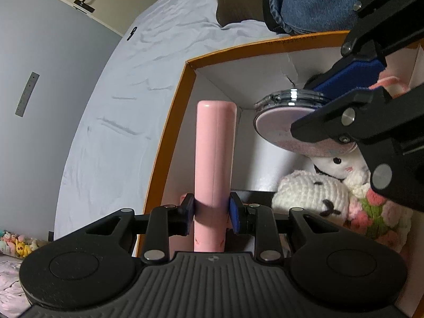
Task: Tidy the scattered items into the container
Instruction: 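Lower the selfie stick and compact mirror into the shoebox with both tools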
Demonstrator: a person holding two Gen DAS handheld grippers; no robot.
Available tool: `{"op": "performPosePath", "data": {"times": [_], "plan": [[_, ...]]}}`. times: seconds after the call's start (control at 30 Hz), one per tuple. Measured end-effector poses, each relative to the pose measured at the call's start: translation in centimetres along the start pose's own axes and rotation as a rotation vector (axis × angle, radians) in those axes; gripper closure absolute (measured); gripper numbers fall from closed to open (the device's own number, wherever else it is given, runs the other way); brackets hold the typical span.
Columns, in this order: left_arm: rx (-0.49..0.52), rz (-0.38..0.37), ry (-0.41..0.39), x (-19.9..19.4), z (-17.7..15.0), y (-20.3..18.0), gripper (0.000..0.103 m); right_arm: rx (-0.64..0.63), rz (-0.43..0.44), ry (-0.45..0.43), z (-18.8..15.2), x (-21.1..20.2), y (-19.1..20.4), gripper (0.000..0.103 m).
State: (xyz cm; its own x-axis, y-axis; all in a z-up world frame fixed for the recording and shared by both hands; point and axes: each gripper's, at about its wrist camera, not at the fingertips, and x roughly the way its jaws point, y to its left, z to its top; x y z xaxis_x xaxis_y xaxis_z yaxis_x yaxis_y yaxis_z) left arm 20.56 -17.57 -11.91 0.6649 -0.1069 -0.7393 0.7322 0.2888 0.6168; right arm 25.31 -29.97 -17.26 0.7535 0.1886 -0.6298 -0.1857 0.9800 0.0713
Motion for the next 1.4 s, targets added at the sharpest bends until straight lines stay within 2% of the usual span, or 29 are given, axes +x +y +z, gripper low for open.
{"op": "performPosePath", "data": {"times": [0.23, 0.5, 0.63, 0.8, 0.87, 1.07, 1.27, 1.33, 1.4], "plan": [[0.019, 0.020, -0.004, 0.3, 0.4, -0.3, 0.072, 0.002, 0.000, 0.003, 0.1, 0.0, 0.0, 0.088], [0.171, 0.038, 0.084, -1.3, 0.4, -1.2, 0.072, -0.003, 0.000, 0.000, 0.1, 0.1, -0.2, 0.088], [0.205, 0.040, 0.124, -1.5, 0.2, -1.3, 0.072, -0.002, 0.020, 0.002, 0.0, 0.1, -0.1, 0.088], [0.136, 0.007, 0.142, -0.4, 0.3, -1.1, 0.072, -0.006, 0.034, -0.001, 0.1, 0.1, 0.2, 0.088], [0.127, 0.025, 0.124, -0.2, 0.5, -1.2, 0.072, -0.011, 0.019, -0.003, 0.2, 0.1, 0.1, 0.088], [0.058, 0.010, 0.096, 0.6, 1.4, -1.0, 0.070, 0.015, 0.014, 0.003, 0.2, 0.1, -0.5, 0.088], [0.014, -0.009, 0.051, 0.8, 0.9, -0.5, 0.068, 0.020, 0.005, -0.007, 0.2, -0.2, -0.9, 0.088], [-0.001, -0.020, 0.030, 0.6, 0.5, 0.0, 0.066, 0.023, 0.000, -0.012, 0.3, -0.4, -1.1, 0.088], [-0.015, -0.030, 0.004, 0.3, 0.3, 0.4, 0.054, 0.033, 0.003, -0.013, 0.3, -0.4, -1.4, 0.088]]}}
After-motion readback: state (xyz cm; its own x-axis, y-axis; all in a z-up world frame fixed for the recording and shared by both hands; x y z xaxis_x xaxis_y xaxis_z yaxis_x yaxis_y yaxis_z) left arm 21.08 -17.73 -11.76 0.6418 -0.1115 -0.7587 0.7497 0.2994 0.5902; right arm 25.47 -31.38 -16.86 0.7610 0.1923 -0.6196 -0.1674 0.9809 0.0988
